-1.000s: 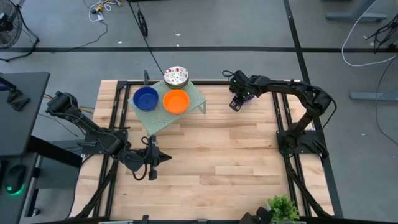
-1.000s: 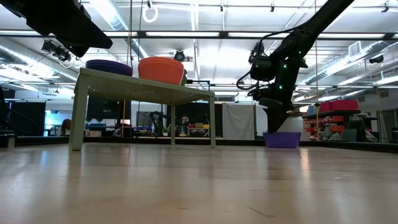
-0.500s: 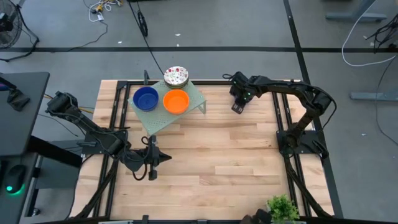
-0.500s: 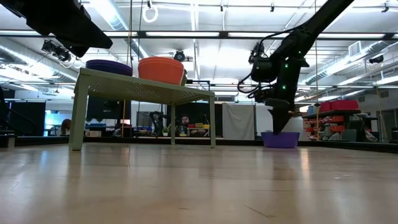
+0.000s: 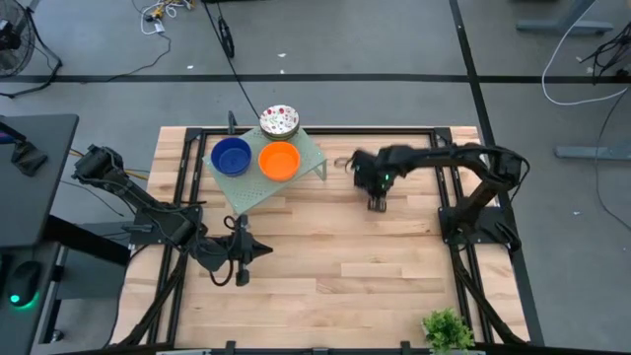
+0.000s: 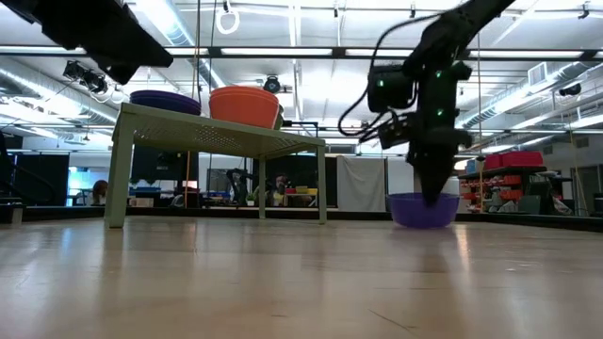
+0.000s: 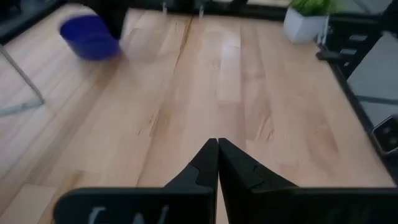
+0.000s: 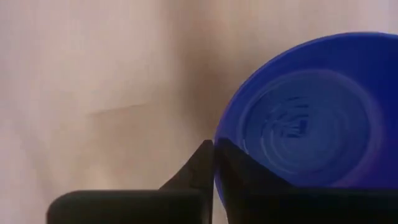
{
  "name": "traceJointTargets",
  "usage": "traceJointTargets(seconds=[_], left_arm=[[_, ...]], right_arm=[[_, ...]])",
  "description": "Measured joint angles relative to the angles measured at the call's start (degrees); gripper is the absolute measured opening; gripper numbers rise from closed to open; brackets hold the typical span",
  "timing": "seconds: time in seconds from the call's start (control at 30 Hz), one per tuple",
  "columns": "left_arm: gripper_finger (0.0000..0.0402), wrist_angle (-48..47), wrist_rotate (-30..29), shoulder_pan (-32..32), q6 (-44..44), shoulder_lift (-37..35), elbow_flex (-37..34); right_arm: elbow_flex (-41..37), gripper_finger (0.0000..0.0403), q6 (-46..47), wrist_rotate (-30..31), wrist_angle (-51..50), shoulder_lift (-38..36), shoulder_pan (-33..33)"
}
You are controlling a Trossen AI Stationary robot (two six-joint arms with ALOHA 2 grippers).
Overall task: Pick & Place Mini bowls
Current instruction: Stack the blue bowl on the blue bowls on the shelf
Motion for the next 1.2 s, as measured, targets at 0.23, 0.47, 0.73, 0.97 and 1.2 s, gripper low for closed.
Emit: traceJointTargets(seconds=[0.23,0.47,0.73,0.97,1.2], left_arm=[[0.0016,9.49,0.44,0.00,7.19,0.02,0.00],[0.0016,16.93,0.83,0.35,12.13,2.98,0.00],[0.0034,29.18,9.11,5.20,19.04,13.37,0.82],[0.0144,28.88,15.36,9.70,19.00,17.79,3.08],[0.0225,28.62,25.07,12.25,20.20,21.37,5.83]], right_arm=[[0.06,0.0007,-4.40,-7.54,0.45,-0.14,18.46],[0.28,0.0006,-12.84,-10.66,12.69,0.03,29.93],[0.43,0.0004,-21.06,-12.38,30.27,0.06,32.05],[0.43,0.0004,-25.22,-20.16,39.27,0.06,32.08],[0.43,0.0004,-25.41,-20.93,39.94,0.06,32.08]])
